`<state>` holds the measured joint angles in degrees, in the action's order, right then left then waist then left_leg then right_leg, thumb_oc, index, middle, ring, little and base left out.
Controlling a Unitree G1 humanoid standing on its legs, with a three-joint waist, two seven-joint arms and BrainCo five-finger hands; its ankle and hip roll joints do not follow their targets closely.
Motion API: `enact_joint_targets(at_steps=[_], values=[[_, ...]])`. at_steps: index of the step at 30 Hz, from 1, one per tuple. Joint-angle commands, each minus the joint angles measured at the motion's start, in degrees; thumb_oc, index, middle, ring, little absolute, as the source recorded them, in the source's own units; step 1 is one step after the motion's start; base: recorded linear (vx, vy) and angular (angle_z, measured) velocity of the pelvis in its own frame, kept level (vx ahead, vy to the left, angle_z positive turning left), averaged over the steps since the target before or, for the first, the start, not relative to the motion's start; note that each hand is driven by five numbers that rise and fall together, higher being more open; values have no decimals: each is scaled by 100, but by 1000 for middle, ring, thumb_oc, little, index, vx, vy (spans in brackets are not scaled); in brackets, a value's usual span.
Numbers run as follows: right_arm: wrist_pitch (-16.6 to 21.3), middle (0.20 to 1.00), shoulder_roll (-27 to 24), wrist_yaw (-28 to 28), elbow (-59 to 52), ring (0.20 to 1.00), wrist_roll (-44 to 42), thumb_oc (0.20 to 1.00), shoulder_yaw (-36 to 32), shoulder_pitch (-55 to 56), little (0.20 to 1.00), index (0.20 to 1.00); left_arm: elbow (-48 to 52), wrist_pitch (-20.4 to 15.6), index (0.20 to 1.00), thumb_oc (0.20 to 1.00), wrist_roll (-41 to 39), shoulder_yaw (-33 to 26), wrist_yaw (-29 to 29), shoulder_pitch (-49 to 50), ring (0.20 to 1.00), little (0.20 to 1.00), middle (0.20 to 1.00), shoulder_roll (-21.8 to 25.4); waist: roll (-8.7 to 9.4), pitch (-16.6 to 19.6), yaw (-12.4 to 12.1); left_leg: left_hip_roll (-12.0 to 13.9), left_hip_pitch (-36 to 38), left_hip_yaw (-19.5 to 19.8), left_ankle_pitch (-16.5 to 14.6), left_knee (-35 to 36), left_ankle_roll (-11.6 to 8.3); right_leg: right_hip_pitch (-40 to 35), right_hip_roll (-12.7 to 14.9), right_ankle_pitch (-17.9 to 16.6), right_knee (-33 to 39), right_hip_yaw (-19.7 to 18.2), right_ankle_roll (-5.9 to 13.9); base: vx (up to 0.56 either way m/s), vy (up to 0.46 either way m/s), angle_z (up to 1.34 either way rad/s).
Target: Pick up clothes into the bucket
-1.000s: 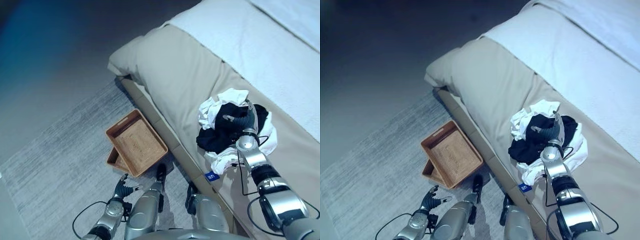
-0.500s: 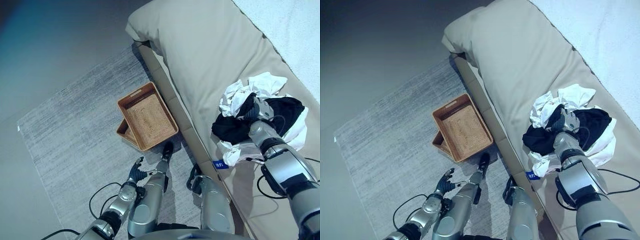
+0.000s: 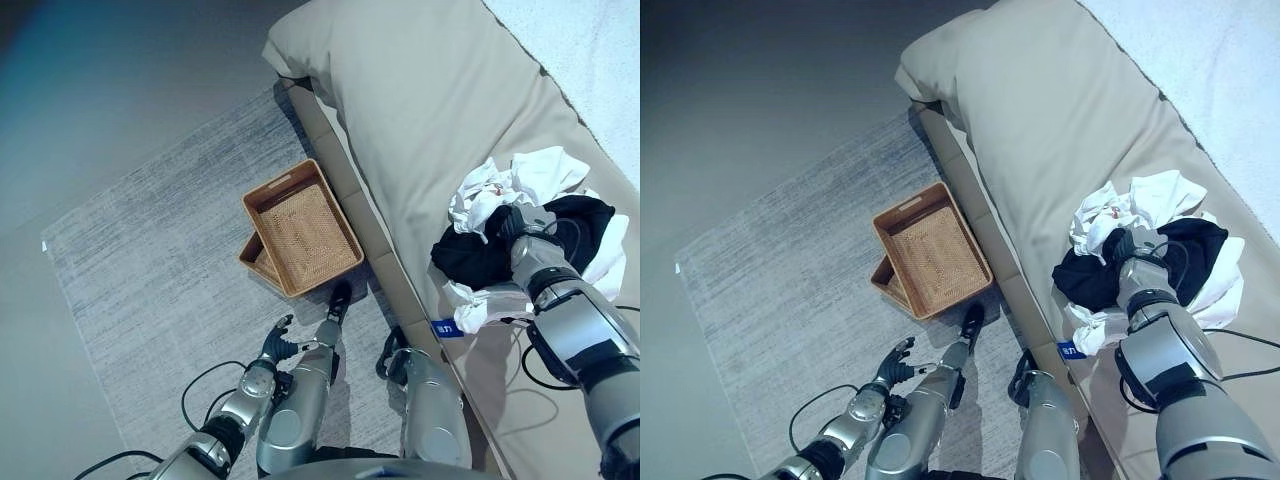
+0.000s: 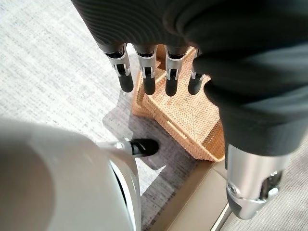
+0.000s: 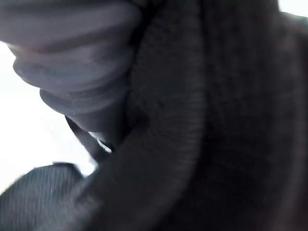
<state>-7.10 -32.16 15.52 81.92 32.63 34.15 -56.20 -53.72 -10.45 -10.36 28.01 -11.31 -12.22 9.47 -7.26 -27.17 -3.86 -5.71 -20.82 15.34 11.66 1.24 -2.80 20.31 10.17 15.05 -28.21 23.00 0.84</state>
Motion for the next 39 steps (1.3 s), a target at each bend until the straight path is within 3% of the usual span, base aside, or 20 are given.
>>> enact_joint_targets(at_steps=[1,5,11,16,18,19,20,23,28,35,39], values=[[-183,200,-220,-112,252,200,185,200,203,-5,200,200,-165,-54,1000,1000,-148,36,-58,-267,1000,1000,1000,-184,137,-173,76,-14,272,89,-567,-299,-13,-320,627,-1275,1299,-552,596,0,0,0],[-120,200,-446,50,26,200,-12,200,173,-225,200,200,-195,-69,1000,1000,-211,-32,-122,-268,1000,1000,1000,-228,187,-170,151,-11,263,71,-546,-253,-13,-291,614,-1317,1373,-665,593,0,0,0],[75,200,-1248,274,-756,200,-628,200,-33,-624,200,200,-248,-96,1000,1000,-296,-261,-225,-209,1000,1000,1000,-201,327,-193,329,-34,279,-14,-562,-247,21,-212,621,-1373,1382,-875,620,0,28,-1],[103,200,-1587,759,-948,200,-1120,200,-151,-1276,200,200,-254,-141,1000,1000,-323,-252,-325,-157,1000,1000,1000,-163,360,-135,391,-56,332,-85,-613,-266,52,-251,654,-1407,1443,-964,648,16,59,-11],[67,200,-1936,1040,-2083,200,-1158,200,-289,-1378,200,200,-201,-158,1000,1000,-324,-369,-371,-119,1000,1000,1000,-108,437,-85,475,-42,362,-178,-638,-266,77,-243,633,-1459,1499,-1047,677,43,71,-7],[1,200,-2234,1486,-3290,200,-1083,200,-694,-1266,200,200,-139,-189,1000,1000,-263,-516,-449,-58,1000,1000,1000,-76,507,-40,556,-6,450,-271,-729,-284,95,-278,610,-1417,1491,-1131,697,47,70,-20],[-13,200,-2242,1481,-3322,200,-1073,200,-732,-1230,200,200,-139,-188,1000,1000,-262,-506,-450,-60,1000,1000,1000,-67,508,-31,545,-9,430,-271,-705,-283,99,-268,610,-1454,1515,-1129,700,48,56,-25],[-91,200,-2588,2009,-4461,200,-891,200,-1665,-724,200,200,-186,-255,1000,1000,-102,-713,-554,31,1000,1000,1000,27,594,117,607,9,555,-392,-832,-321,140,-367,572,-1461,1573,-1227,747,48,24,-22],[-127,200,-2709,2166,-5217,200,-710,200,-2281,-367,200,200,-155,-267,1000,1000,26,-860,-572,95,1000,1000,1000,135,695,248,597,36,672,-486,-903,-309,161,-475,537,-1469,1630,-1312,783,21,20,-13],[-78,200,-2490,2580,-6287,200,-335,200,-3137,274,200,200,-132,-223,1000,1000,208,-1062,-601,178,1000,1000,1000,195,838,474,579,101,887,-596,-968,-267,188,-621,437,-1457,1668,-1366,812,19,-2,-13],[-13,200,-2424,2491,-6360,200,-353,200,-3233,444,200,200,-117,-227,1000,1000,230,-1118,-615,252,1000,1000,1000,241,905,517,522,112,922,-642,-1000,-294,196,-655,395,-1465,1696,-1397,810,-3,-3,-2]])
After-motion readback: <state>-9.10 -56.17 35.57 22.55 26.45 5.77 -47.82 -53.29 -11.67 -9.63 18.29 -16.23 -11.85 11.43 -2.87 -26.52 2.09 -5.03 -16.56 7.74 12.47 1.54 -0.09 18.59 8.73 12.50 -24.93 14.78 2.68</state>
